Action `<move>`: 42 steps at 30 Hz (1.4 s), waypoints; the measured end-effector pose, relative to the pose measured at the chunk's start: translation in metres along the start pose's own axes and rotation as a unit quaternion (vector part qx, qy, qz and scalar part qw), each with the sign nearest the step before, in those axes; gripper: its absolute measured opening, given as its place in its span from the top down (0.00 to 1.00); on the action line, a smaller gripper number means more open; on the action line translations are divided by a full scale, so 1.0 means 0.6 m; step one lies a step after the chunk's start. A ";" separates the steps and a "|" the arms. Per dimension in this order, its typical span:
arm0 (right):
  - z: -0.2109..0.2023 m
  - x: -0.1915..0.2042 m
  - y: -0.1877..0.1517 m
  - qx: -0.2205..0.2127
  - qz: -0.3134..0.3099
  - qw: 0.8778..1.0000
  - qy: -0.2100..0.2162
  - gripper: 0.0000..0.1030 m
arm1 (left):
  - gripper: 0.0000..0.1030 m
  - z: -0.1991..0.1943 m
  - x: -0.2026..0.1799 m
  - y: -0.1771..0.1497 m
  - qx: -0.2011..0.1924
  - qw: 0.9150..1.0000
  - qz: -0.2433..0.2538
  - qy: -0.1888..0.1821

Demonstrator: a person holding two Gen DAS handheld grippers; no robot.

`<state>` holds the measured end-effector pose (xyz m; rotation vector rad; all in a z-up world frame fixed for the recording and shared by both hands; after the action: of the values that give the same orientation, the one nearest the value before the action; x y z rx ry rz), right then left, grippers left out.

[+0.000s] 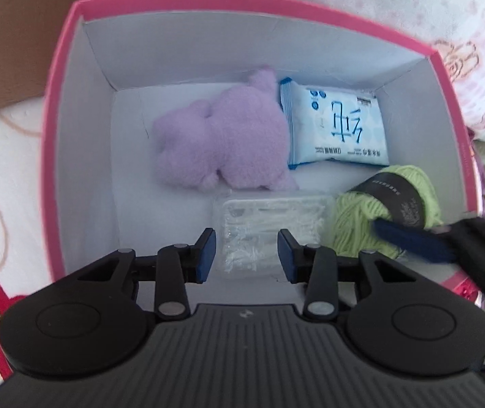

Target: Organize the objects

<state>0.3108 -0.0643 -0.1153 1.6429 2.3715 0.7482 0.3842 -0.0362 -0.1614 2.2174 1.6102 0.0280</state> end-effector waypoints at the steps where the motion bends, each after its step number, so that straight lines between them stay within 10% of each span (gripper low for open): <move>1: -0.010 -0.004 -0.002 -0.002 -0.003 1.000 -0.001 0.40 | 0.63 0.005 -0.001 -0.001 0.001 1.000 -0.001 -0.001; 11: -0.076 -0.031 -0.010 -0.060 0.034 0.997 0.029 0.40 | 0.63 -0.024 -0.009 -0.023 -0.032 0.999 -0.011 -0.006; 42: -0.329 0.095 -0.079 -0.124 -0.001 0.992 0.028 0.35 | 0.61 -0.402 -0.059 -0.199 -0.149 0.983 0.108 0.007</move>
<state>0.1700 -0.0861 0.0402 1.5355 2.2071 1.0539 0.2047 0.0355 0.0294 2.1449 1.2688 0.3237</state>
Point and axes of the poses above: each gripper's, at about its wrist camera, not at the fingertips, and z roughly the way its jaws point, x to its left, y to its top, the point moved 9 cm from there along z, roughly the way its jaws point, and after that the axes turned 15 degrees about z, right-handed, at the moved point
